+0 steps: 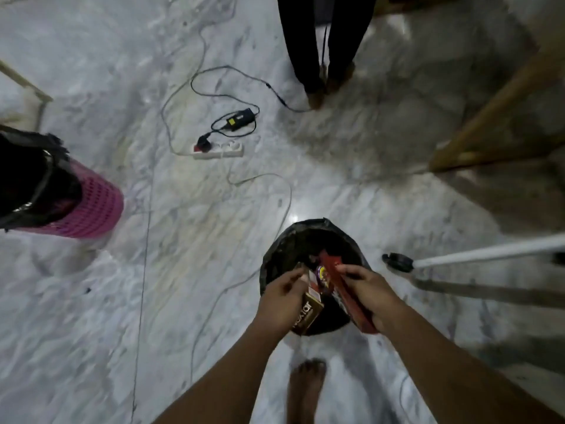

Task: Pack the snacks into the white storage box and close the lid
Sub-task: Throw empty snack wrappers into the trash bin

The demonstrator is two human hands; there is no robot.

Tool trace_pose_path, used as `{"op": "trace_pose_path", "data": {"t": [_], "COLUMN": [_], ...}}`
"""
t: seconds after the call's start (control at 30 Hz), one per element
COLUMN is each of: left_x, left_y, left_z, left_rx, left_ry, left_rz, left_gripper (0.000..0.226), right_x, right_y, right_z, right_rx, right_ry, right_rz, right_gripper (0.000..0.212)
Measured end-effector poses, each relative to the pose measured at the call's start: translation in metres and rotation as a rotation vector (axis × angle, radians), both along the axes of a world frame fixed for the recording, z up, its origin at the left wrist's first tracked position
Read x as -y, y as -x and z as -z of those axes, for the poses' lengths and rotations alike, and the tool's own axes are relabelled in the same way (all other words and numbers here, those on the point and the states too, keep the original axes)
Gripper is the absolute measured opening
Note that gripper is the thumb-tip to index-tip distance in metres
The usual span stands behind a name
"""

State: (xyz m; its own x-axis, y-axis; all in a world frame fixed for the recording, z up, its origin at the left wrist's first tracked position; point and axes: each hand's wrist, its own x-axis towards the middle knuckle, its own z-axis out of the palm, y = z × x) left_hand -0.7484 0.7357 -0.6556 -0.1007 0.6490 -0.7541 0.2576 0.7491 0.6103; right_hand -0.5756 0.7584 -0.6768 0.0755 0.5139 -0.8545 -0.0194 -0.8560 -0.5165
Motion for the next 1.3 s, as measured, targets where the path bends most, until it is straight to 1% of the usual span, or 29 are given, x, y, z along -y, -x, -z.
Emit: {"op": "trace_pose_path", "data": {"t": [0.07, 0.13, 0.2, 0.3, 0.4, 0.47, 0.6, 0.73, 0.87, 0.97, 1.07, 1.17, 1.3], "left_x": [-0.013, -0.019, -0.024, -0.032, -0.037, -0.041, -0.046, -0.04, -0.014, 0.027, 0.093, 0.173, 0.282], "left_y": [0.003, 0.006, 0.007, 0.006, -0.001, -0.014, -0.051, -0.095, -0.15, -0.203, -0.258, -0.315, -0.394], "left_z": [0.041, 0.064, 0.07, 0.054, 0.008, -0.039, -0.16, -0.275, -0.372, -0.419, -0.451, -0.47, -0.488], "left_rx": [0.007, 0.025, 0.034, -0.026, -0.083, -0.115, -0.168, -0.117, -0.101, -0.093, -0.04, 0.008, 0.086], "left_ry": [0.033, 0.09, 0.122, 0.097, 0.087, 0.069, -0.048, -0.138, -0.221, -0.342, -0.41, -0.476, -0.619], "left_rz": [0.015, 0.01, 0.022, 0.11, 0.291, 0.46, 0.772, 0.938, 1.023, 1.148, 1.259, 1.424, 1.66], "left_gripper": [0.034, 0.045, 0.052, 0.061, 0.058, 0.053, 0.048, 0.043, 0.037, 0.035, 0.029, 0.029, 0.024], "right_x": [-0.011, -0.017, -0.022, -0.021, -0.014, -0.007, 0.014, 0.052, 0.117, 0.185, 0.269, 0.368, 0.508], "right_y": [0.002, 0.004, 0.0, -0.008, -0.019, -0.029, -0.06, -0.103, -0.151, -0.191, -0.232, -0.27, -0.31], "right_z": [0.047, 0.068, 0.074, 0.054, 0.0, -0.053, -0.175, -0.302, -0.403, -0.458, -0.495, -0.521, -0.545], "right_rx": [-0.006, -0.02, 0.009, 0.074, 0.069, 0.076, 0.112, 0.161, 0.249, 0.317, 0.444, 0.567, 0.699], "right_ry": [0.03, 0.064, 0.096, 0.107, 0.109, 0.096, 0.032, -0.07, -0.186, -0.282, -0.35, -0.348, -0.298], "right_rz": [0.027, 0.035, 0.017, 0.008, -0.017, -0.027, -0.012, 0.068, 0.137, 0.202, 0.25, 0.309, 0.504], "right_gripper": [0.016, 0.016, 0.019, 0.014, 0.011, 0.011, 0.012, 0.016, 0.016, 0.013, 0.013, 0.014, 0.021]}}
